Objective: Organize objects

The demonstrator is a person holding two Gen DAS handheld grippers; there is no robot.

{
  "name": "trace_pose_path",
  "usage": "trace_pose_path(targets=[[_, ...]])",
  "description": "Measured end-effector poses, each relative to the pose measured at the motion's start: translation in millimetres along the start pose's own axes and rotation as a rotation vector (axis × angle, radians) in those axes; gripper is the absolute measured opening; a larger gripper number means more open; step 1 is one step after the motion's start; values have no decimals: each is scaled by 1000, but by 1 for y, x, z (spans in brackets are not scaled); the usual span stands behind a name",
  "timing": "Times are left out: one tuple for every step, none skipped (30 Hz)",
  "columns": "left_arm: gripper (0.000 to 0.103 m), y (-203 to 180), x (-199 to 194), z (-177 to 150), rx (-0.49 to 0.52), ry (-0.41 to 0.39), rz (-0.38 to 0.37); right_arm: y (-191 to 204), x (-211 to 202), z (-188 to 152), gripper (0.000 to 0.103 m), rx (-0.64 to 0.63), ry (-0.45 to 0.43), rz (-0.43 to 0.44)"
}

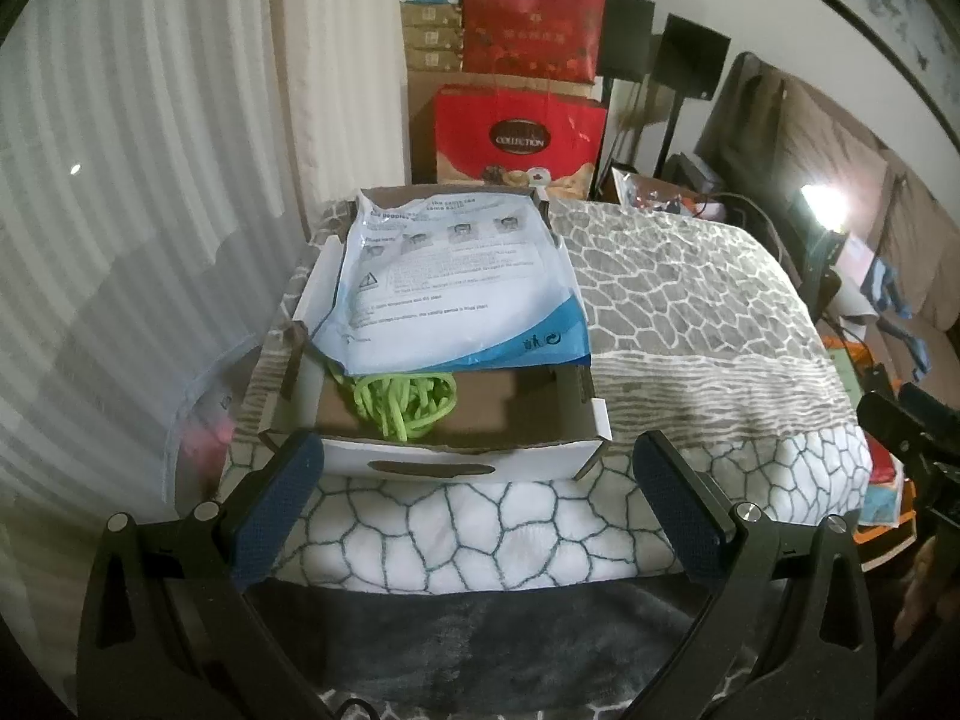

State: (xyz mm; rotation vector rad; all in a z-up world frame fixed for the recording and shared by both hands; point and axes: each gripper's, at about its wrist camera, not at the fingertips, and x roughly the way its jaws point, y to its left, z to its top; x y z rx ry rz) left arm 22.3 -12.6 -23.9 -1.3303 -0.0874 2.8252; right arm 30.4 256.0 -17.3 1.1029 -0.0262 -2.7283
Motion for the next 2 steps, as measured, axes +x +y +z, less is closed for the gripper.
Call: trace_pose_path(targets=[[103,0,0,0,-1,-2,2,0,0,0,103,1,1,0],[103,0,-1,0,-1,-3,3,1,0,0,103,2,2,1]])
